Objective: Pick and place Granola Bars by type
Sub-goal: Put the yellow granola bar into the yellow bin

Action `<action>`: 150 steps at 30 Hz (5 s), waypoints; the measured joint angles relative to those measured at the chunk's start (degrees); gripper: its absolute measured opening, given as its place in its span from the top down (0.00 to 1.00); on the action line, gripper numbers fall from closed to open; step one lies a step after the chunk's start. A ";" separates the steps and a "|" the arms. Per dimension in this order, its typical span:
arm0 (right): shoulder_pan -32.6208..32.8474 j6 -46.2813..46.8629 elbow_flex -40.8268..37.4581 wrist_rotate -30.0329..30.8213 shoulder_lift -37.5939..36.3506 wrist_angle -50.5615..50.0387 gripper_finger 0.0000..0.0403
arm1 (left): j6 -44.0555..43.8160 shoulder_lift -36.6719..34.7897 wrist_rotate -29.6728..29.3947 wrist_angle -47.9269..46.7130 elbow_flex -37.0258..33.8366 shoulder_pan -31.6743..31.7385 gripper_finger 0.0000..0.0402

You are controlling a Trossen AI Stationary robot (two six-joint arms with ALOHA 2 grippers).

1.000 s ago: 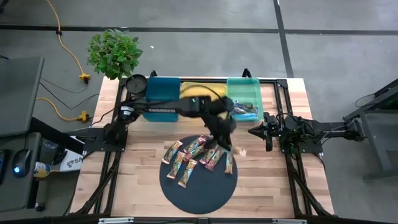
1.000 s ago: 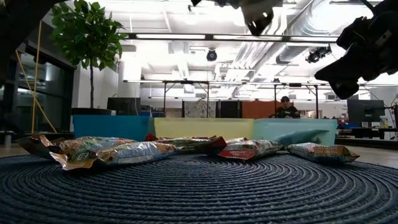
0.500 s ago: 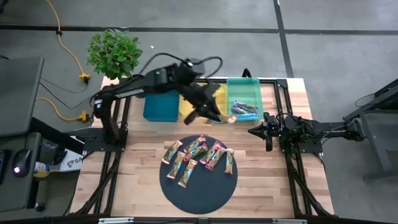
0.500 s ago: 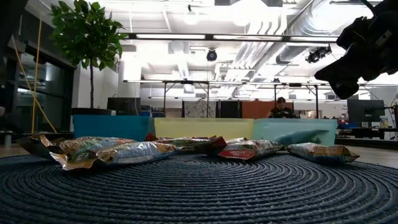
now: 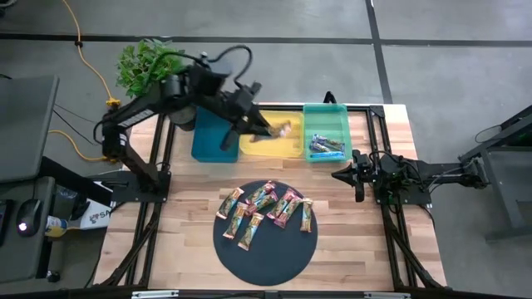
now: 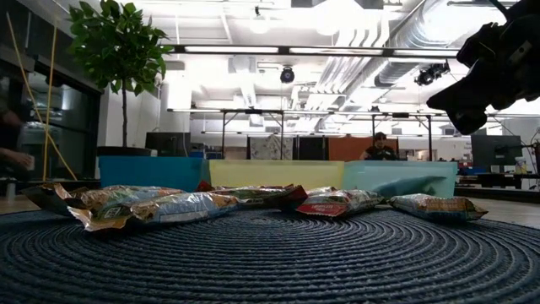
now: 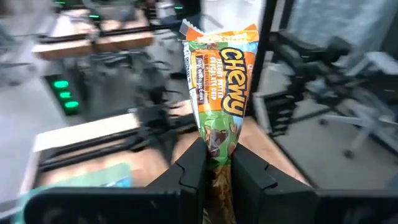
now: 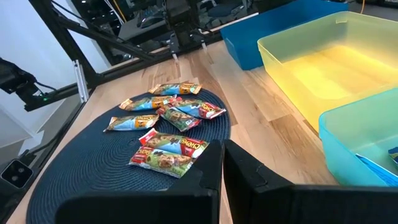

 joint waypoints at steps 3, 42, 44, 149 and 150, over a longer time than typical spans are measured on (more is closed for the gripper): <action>-0.01 0.00 0.00 0.00 0.00 0.00 1.00 | 0.15 -1.54 -4.47 -0.54 0.00 0.71 0.88; -0.01 0.00 0.00 0.02 0.00 -0.02 1.00 | -12.34 -0.79 -53.52 32.02 -42.28 6.73 0.88; 0.01 0.00 0.00 -0.02 0.02 0.00 1.00 | -17.75 0.80 -51.56 32.05 -42.84 8.82 0.88; -0.01 0.00 0.02 0.17 0.00 -0.02 1.00 | -71.34 18.04 -30.00 25.71 -28.58 -16.48 0.55; -0.01 0.00 0.02 0.17 0.00 -0.02 1.00 | -71.77 18.48 -30.02 26.95 -28.56 -16.36 0.55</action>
